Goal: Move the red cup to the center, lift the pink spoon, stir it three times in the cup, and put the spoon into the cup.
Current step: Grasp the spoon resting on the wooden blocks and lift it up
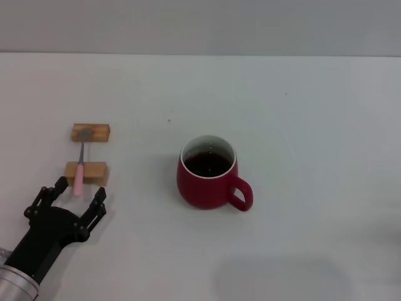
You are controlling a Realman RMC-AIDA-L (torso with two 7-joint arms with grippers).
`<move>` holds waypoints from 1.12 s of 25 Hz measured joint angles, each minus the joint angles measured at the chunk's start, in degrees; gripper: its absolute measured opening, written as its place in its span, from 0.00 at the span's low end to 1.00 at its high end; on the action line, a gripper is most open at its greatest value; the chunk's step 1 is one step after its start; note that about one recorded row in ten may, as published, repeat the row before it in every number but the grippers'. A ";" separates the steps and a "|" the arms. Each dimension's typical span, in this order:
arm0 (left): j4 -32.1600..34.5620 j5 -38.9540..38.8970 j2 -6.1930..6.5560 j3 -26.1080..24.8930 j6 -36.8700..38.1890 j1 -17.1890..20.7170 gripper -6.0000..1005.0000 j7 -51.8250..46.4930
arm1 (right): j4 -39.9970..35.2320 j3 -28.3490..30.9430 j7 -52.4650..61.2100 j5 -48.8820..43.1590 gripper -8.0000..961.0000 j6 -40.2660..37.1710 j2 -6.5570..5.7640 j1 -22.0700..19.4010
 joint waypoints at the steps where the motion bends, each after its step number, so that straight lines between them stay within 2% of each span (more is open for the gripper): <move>1: 0.04 -0.02 -0.01 -0.05 0.00 0.07 0.78 0.00 | 0.00 0.00 0.00 0.00 0.01 0.00 0.00 0.00; 28: 0.45 -0.14 0.08 -0.40 -1.31 -0.05 0.78 -0.94 | 0.00 0.00 0.00 0.00 0.01 0.00 -0.09 -0.27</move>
